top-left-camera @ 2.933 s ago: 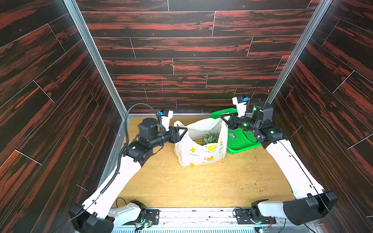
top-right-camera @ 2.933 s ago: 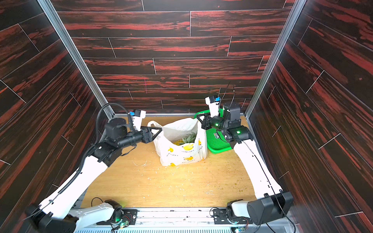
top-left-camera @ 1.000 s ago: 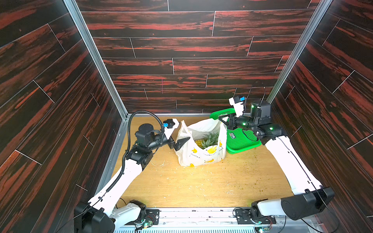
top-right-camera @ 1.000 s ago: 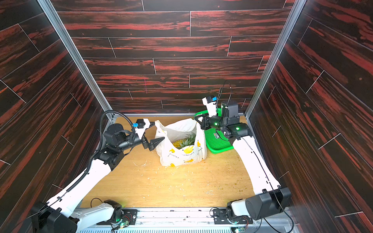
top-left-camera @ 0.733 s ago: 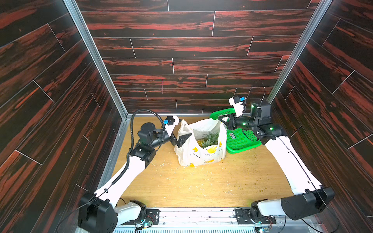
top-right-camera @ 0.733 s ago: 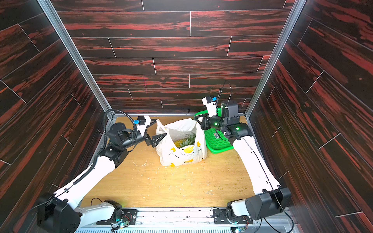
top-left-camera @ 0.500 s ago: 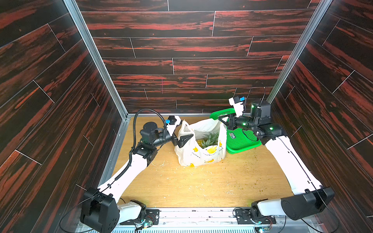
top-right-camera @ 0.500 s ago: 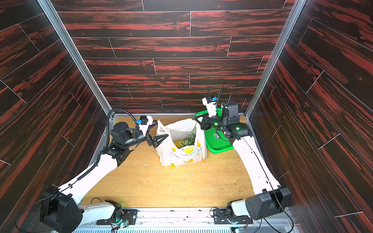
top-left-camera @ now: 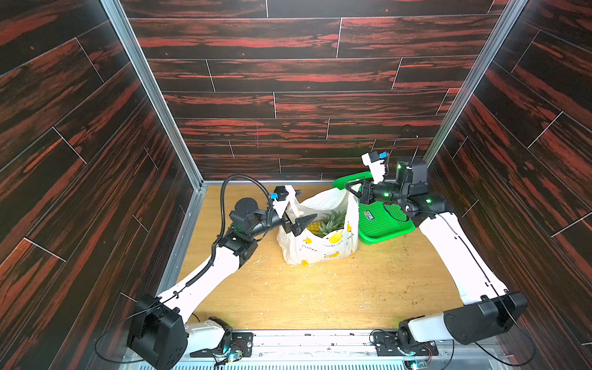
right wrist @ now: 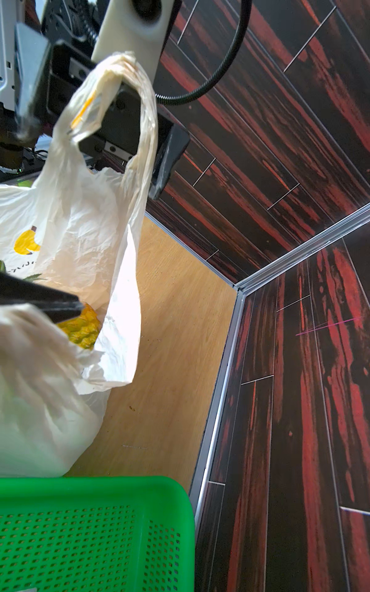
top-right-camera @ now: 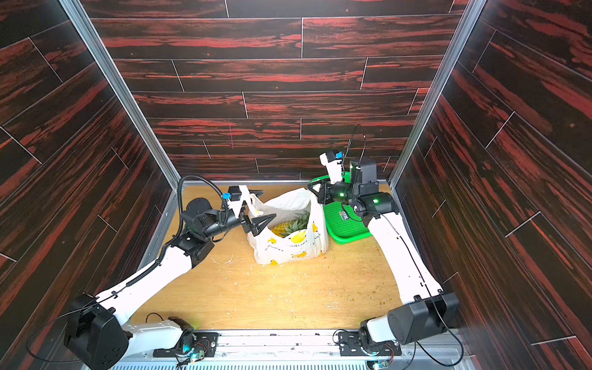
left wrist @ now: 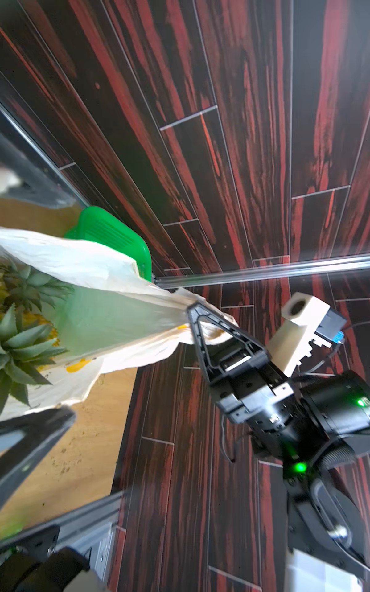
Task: Place the pineapple into a plastic bag & tie a knot
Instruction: Adjust the plastic bag at the center of the board.
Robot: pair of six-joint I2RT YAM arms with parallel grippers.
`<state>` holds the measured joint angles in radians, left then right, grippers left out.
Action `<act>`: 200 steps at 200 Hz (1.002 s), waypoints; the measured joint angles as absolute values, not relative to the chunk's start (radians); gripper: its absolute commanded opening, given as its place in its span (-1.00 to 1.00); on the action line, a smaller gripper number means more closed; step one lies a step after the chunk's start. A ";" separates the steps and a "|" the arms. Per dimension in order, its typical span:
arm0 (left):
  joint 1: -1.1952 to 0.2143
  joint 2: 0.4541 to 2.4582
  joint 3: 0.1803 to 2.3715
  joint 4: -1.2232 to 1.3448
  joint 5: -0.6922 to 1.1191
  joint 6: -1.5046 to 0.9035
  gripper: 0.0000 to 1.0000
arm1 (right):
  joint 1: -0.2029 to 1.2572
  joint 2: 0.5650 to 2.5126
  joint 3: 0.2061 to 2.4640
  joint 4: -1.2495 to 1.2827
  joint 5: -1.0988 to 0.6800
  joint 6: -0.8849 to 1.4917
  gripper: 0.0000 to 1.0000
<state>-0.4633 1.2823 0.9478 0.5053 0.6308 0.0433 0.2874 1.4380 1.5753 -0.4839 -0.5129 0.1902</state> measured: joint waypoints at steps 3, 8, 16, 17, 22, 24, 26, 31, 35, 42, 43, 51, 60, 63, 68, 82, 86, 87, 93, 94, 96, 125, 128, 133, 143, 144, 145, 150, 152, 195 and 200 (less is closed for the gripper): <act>-0.463 1.282 0.945 0.506 0.627 0.051 0.72 | 0.287 1.438 1.576 -0.484 -0.513 0.190 -1.00; -0.463 1.282 0.939 0.508 0.623 0.052 0.63 | 0.287 1.438 1.577 -0.486 -0.513 0.191 -1.00; -0.463 1.282 0.930 0.509 0.616 0.060 0.48 | 0.287 1.438 1.577 -0.487 -0.513 0.190 -1.00; -0.463 1.282 0.929 0.509 0.615 0.056 0.46 | 0.287 1.438 1.577 -0.487 -0.513 0.190 -1.00; -0.463 1.282 0.923 0.510 0.611 0.063 0.38 | 0.287 1.438 1.578 -0.487 -0.513 0.190 -1.00; -0.463 1.282 0.922 0.511 0.610 0.059 0.34 | 0.287 1.438 1.578 -0.487 -0.513 0.190 -1.00; -0.463 1.282 0.921 0.509 0.609 0.055 0.32 | 0.287 1.438 1.578 -0.487 -0.513 0.190 -1.00; -0.463 1.282 0.916 0.511 0.606 0.060 0.25 | 0.287 1.438 1.578 -0.487 -0.513 0.190 -1.00; -0.463 1.282 0.914 0.509 0.604 0.066 0.20 | 0.287 1.438 1.578 -0.488 -0.513 0.190 -1.00; -0.463 1.282 0.912 0.509 0.601 0.068 0.09 | 0.287 1.438 1.578 -0.488 -0.513 0.190 -1.00; -0.463 1.282 0.912 0.510 0.601 0.067 0.08 | 0.287 1.438 1.578 -0.489 -0.513 0.190 -1.00; -0.463 1.282 0.912 0.510 0.601 0.065 -0.07 | 0.287 1.438 1.578 -0.489 -0.513 0.190 -1.00; -0.463 1.280 0.911 0.513 0.601 0.071 -0.25 | 0.287 1.438 1.578 -0.489 -0.513 0.190 -1.00; -0.462 1.280 0.911 0.515 0.601 0.073 -0.32 | 0.287 1.438 1.578 -0.490 -0.513 0.190 -1.00; -0.460 1.280 0.911 0.518 0.601 0.075 -0.42 | 0.287 1.438 1.578 -0.490 -0.513 0.190 -1.00; -0.457 1.280 0.911 0.527 0.612 0.069 -0.86 | 0.287 1.438 1.578 -0.490 -0.513 0.190 -1.00; -0.455 1.280 0.911 0.526 0.617 0.058 -0.99 | 0.287 1.438 1.578 -0.490 -0.513 0.190 -1.00; -0.455 1.280 0.911 0.527 0.617 0.064 -1.00 | 0.287 1.438 1.578 -0.490 -0.513 0.190 -1.00; -0.453 1.280 0.911 0.527 0.626 0.056 -1.00 | 0.287 1.438 1.578 -0.490 -0.513 0.190 -1.00; -0.453 1.280 0.911 0.528 0.626 0.063 -1.00 | 0.287 1.438 1.578 -0.490 -0.513 0.190 -1.00; -0.453 1.280 0.911 0.529 0.626 0.067 -1.00 | 0.287 1.438 1.578 -0.490 -0.513 0.190 -1.00; -0.452 1.297 0.945 0.511 0.651 0.032 -1.00 | 0.287 1.438 1.584 -0.499 -0.516 0.186 -1.00; -0.453 1.302 0.955 0.503 0.652 0.027 -1.00 | 0.287 1.438 1.586 -0.501 -0.517 0.185 -1.00; -0.453 1.308 0.969 0.490 0.649 0.023 -1.00 | 0.287 1.438 1.590 -0.506 -0.521 0.181 -1.00; -0.454 1.322 1.004 0.455 0.635 0.009 -1.00 | 0.287 1.438 1.597 -0.515 -0.529 0.174 -1.00; -0.454 1.323 1.007 0.452 0.633 0.009 -1.00 | 0.287 1.438 1.597 -0.516 -0.529 0.173 -1.00; -0.454 1.325 1.013 0.444 0.629 0.007 -1.00 | 0.287 1.438 1.597 -0.516 -0.530 0.172 -1.00; -0.454 1.333 1.036 0.417 0.617 -0.004 -1.00 | 0.287 1.438 1.599 -0.518 -0.534 0.167 -1.00; -0.454 1.336 1.046 0.404 0.612 -0.005 -1.00 | 0.287 1.438 1.599 -0.520 -0.535 0.164 -1.00; -0.456 1.355 1.155 0.213 0.518 -0.065 -1.00 | 0.287 1.431 1.602 -0.563 -0.443 0.115 -0.04; -0.456 1.355 1.155 0.198 0.508 -0.072 -1.00 | 0.288 1.428 1.602 -0.570 -0.429 0.117 0.03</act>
<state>-0.4557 1.3548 1.1553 0.1978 0.5079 -0.0719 0.2878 1.4277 1.6020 -0.5701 -0.4290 0.1169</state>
